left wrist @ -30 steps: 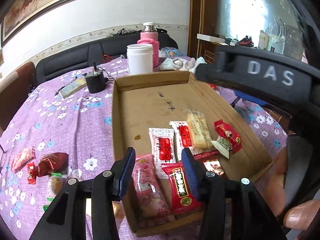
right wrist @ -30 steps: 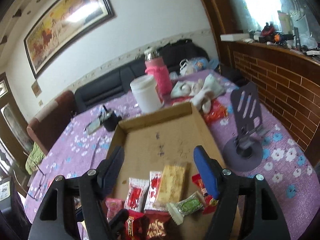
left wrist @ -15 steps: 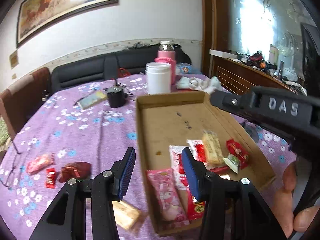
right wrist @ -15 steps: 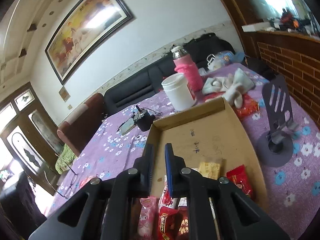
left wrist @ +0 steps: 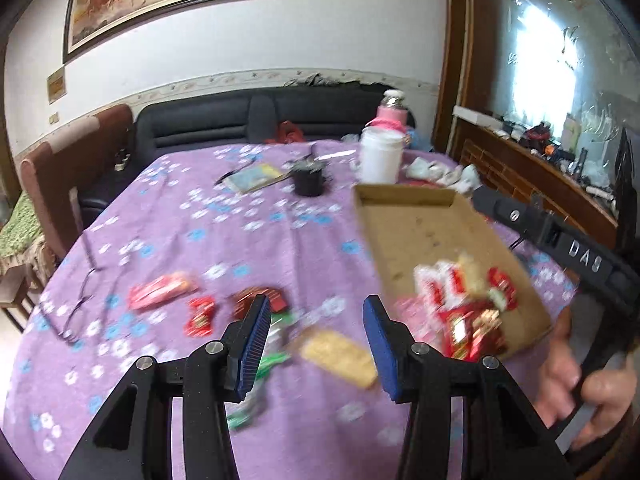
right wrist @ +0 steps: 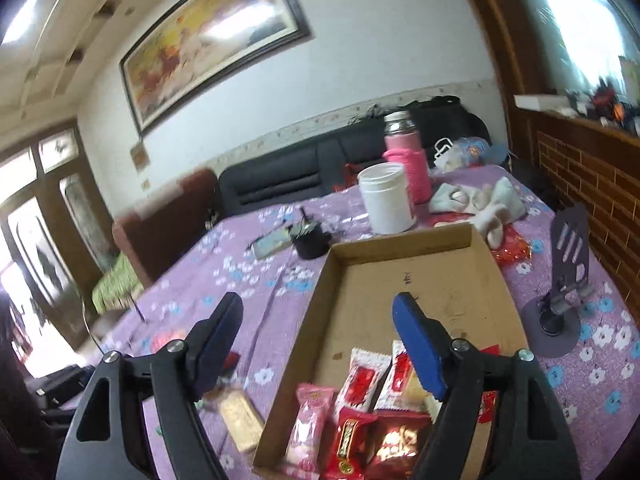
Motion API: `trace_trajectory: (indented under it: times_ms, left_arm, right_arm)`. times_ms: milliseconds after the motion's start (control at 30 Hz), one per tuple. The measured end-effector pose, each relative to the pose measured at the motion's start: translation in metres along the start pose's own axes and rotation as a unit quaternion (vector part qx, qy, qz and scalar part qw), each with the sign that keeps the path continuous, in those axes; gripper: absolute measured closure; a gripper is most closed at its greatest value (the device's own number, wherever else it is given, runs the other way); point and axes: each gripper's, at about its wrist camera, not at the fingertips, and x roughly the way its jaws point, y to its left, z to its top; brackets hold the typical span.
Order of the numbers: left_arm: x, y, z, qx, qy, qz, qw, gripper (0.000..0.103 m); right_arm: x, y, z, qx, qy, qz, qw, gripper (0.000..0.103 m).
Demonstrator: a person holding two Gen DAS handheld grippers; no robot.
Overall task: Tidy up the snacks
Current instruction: 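Move both grippers back over the snacks on the tablecloth, then grasp a green-twisted clear candy with the left gripper while the right grasps the yellow biscuit bar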
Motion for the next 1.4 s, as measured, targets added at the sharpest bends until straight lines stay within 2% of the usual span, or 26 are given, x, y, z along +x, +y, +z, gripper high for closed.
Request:
trace_trajectory:
  times_ms: [67,100,233,300,467,600,700,833,1033,1133,1400]
  left_arm:
    - [-0.002,0.019,-0.012,-0.01,0.008,0.008,0.9999,0.052]
    - [-0.002,0.028,-0.018,-0.016,0.015,0.009,0.9997,0.052]
    - [0.004,0.06,-0.036,-0.04,0.046,0.011,0.9981,0.052]
    - [0.008,0.071,-0.045,-0.051,0.063,-0.001,0.9967,0.052]
    - [0.023,0.073,-0.056,-0.05,0.1,-0.018,0.9936,0.052]
    - [0.037,0.068,-0.057,-0.039,0.124,-0.014,0.9914,0.052]
    - [0.046,0.065,-0.057,-0.026,0.138,-0.025,0.9898,0.052]
    - [0.051,0.054,-0.056,0.0,0.146,-0.032,0.9888,0.052]
    - [0.062,0.047,-0.059,0.019,0.152,-0.012,0.9881,0.052]
    - [0.061,0.048,-0.06,0.026,0.146,0.002,0.9889,0.061]
    - [0.059,0.07,-0.064,0.008,0.121,0.04,0.9919,0.06]
  right_arm:
    - [0.005,0.014,-0.004,-0.025,0.025,0.048,0.998,0.026]
    - [0.008,0.015,-0.006,-0.022,0.032,0.057,0.998,0.026]
    - [0.019,0.024,-0.013,-0.017,0.07,0.089,0.993,0.026]
    - [0.022,0.029,-0.017,-0.025,0.082,0.097,0.992,0.026]
    - [0.022,0.05,-0.028,-0.07,0.1,0.13,0.984,0.03]
    - [0.028,0.072,-0.041,-0.119,0.123,0.133,0.976,0.045]
    - [0.03,0.084,-0.048,-0.144,0.131,0.126,0.973,0.045]
    - [0.033,0.083,-0.049,-0.144,0.132,0.115,0.974,0.046]
    - [0.036,0.08,-0.051,-0.142,0.142,0.111,0.973,0.046]
    - [0.036,0.083,-0.052,-0.148,0.143,0.116,0.972,0.046]
    - [0.054,0.097,-0.072,-0.187,0.196,0.121,0.955,0.048]
